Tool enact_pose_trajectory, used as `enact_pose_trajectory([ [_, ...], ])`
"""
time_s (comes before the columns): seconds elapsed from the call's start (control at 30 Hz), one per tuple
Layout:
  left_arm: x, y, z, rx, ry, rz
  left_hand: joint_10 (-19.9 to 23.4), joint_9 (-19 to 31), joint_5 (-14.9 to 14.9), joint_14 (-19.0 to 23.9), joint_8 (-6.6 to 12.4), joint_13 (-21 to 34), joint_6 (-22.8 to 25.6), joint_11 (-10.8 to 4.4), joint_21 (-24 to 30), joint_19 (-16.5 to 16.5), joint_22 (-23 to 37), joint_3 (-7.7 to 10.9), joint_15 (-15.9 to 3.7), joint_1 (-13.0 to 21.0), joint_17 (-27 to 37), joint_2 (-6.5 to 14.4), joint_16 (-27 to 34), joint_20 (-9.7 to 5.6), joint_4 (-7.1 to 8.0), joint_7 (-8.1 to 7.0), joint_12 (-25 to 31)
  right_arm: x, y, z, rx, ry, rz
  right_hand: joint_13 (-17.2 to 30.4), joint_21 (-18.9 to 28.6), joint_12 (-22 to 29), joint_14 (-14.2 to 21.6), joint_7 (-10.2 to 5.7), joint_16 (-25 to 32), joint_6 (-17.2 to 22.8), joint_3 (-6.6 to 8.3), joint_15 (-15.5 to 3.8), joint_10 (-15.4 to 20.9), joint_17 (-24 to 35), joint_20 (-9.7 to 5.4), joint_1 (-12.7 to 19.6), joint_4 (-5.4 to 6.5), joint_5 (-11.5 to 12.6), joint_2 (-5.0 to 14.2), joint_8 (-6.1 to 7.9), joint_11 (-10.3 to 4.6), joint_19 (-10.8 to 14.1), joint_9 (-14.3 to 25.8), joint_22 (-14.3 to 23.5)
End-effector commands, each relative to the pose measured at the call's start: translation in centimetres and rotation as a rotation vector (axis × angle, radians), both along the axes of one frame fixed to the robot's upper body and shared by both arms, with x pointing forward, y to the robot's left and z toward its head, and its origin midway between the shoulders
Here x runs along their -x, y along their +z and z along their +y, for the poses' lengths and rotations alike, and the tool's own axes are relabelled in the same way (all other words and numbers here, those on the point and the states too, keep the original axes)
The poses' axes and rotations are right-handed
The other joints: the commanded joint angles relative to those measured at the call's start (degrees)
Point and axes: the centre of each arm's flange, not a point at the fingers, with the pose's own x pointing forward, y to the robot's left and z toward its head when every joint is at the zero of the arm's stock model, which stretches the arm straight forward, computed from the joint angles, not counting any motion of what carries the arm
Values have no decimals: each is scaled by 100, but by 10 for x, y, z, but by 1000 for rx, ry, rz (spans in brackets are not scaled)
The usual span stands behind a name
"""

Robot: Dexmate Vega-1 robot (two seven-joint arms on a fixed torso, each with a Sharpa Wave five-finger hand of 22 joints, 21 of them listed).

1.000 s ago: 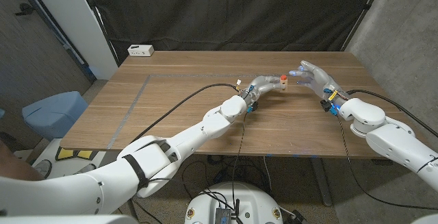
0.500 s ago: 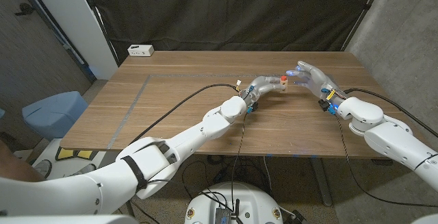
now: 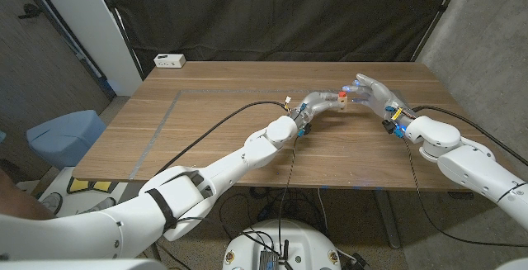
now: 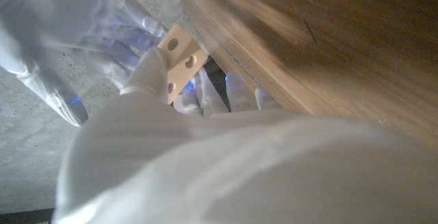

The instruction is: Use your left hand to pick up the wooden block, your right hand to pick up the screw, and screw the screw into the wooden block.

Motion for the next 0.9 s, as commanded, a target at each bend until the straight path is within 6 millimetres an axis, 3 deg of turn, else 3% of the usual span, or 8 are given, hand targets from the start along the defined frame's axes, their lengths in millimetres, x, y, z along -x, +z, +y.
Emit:
enact_pose_trajectory([
  [0.03,1,0,0,-1,1,-1,47,24,21,39,33,31,73,5,14,-10,18,190,-266,4,17,66,32,-20,176,-5,57,-1,-2,1,5,10,6,19,12,55,-190,24,37,121,-12,3,54,23,14,-49,20,27,-8,66,-27,-22,10,20],
  [0.9,1,-2,0,2,-2,0,42,24,22,45,29,31,65,8,15,-4,18,193,-265,0,16,69,33,-25,180,-13,56,6,-6,-2,-8,-14,11,18,25,96,-112,82,68,397,4,-11,209,14,0,-41,29,41,27,167,-28,-12,13,19],
])
